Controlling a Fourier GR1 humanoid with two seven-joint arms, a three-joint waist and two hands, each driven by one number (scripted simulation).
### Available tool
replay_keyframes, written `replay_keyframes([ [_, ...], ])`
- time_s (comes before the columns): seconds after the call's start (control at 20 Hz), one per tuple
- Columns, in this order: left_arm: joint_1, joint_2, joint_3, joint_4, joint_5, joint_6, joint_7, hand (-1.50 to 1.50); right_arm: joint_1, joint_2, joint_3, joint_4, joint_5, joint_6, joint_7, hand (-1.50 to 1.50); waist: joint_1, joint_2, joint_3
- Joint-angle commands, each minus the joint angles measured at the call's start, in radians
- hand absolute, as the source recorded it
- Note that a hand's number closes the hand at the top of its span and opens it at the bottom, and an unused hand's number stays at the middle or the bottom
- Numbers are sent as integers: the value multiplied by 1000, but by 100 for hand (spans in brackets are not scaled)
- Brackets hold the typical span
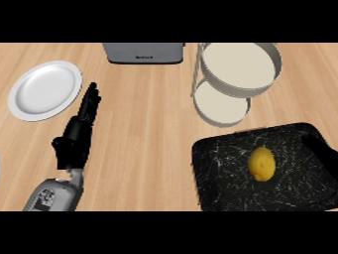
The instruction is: Pick the lemon from the tray and place it in the tiered basket
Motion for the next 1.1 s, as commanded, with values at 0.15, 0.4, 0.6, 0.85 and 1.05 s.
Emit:
replay_keyframes([
  [0.15,54,-20,-17,-52,-33,10,14,0,21,-16,29,15,81,74,85,-150,-6,-2,1],
  [0.4,7,-39,35,69,-10,-30,-73,0,-41,23,54,123,131,116,-14,-150,-4,2,0],
  [0.6,6,-26,39,10,-36,-31,-8,0,-13,26,86,83,221,152,-69,-150,-6,0,1],
  [0.85,92,-58,-13,-66,-71,-23,-9,0,-58,101,100,204,340,143,-96,-150,0,-1,1],
  [1.05,24,-30,59,-48,-40,-63,30,0,-1,143,97,206,404,139,-77,-150,-6,-1,1],
])
